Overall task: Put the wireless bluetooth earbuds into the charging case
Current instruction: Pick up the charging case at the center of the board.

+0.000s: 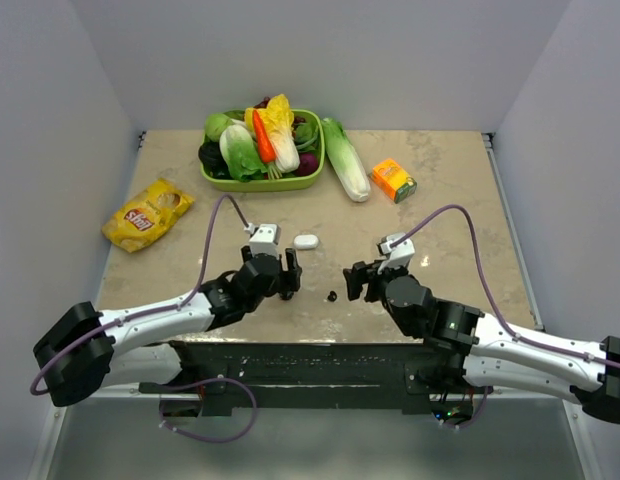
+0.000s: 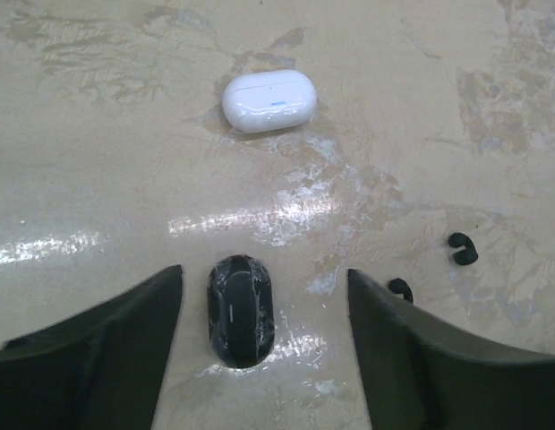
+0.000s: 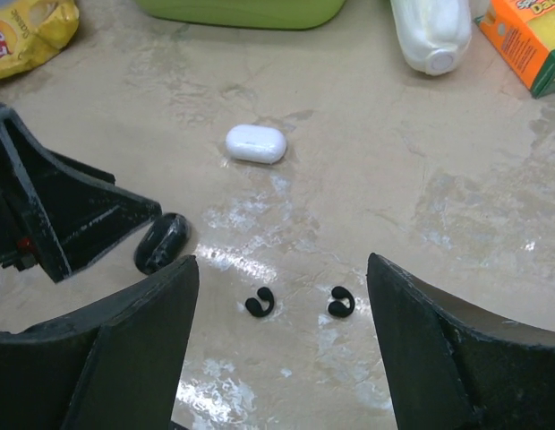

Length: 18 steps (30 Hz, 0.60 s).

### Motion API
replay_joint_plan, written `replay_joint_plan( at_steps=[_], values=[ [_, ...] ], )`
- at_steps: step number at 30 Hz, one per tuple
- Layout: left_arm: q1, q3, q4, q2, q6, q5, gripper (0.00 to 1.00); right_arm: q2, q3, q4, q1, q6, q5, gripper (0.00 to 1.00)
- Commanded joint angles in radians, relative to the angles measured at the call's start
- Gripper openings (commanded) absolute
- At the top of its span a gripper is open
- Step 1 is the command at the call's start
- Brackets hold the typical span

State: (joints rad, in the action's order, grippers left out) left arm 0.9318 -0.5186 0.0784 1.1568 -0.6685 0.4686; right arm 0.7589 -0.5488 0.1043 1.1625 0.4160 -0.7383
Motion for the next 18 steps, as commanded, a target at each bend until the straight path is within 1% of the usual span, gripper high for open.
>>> replay_joint_plan(
  at_steps=[1, 3, 4, 5, 6, 7, 10, 12, 15, 17, 18],
  values=[
    [-0.028, -0.077, -0.137, 0.043, -0.002, 0.082, 0.64, 0.008, 0.004, -0.025, -0.003, 0.036, 0.066, 0.77],
    [-0.059, -0.043, -0.149, 0.028, -0.041, 0.064, 0.49, 0.017, 0.000, -0.014, -0.003, 0.044, 0.080, 0.75],
    [-0.095, -0.019, -0.143, 0.011, -0.057, 0.048, 0.34, 0.020, 0.001, -0.014, -0.001, 0.044, 0.095, 0.74],
    [-0.115, 0.036, -0.123, -0.008, -0.072, 0.021, 0.28, 0.022, 0.004, -0.015, -0.003, 0.043, 0.100, 0.74],
    [-0.131, 0.060, -0.115, -0.044, -0.095, 0.012, 0.24, 0.023, 0.007, -0.014, -0.003, 0.043, 0.103, 0.72],
    [-0.151, 0.080, -0.114, -0.061, -0.106, 0.010, 0.14, 0.022, 0.010, -0.015, -0.003, 0.044, 0.106, 0.72],
    [-0.157, 0.118, -0.135, -0.097, -0.123, 0.018, 0.00, 0.019, 0.024, -0.032, -0.003, 0.041, 0.119, 0.70],
    [-0.157, 0.123, -0.135, -0.068, -0.120, -0.007, 0.00, 0.020, 0.029, -0.044, -0.003, 0.040, 0.120, 0.70],
    [-0.157, 0.138, -0.094, -0.031, -0.108, -0.062, 0.00, 0.029, 0.030, -0.055, -0.001, 0.041, 0.123, 0.70],
    [-0.157, 0.149, -0.022, -0.014, -0.099, -0.085, 0.00, 0.031, 0.026, -0.055, -0.001, 0.044, 0.126, 0.70],
    [-0.157, 0.149, -0.011, 0.004, -0.097, -0.091, 0.00, 0.033, 0.024, -0.052, -0.003, 0.046, 0.126, 0.69]
  ],
)
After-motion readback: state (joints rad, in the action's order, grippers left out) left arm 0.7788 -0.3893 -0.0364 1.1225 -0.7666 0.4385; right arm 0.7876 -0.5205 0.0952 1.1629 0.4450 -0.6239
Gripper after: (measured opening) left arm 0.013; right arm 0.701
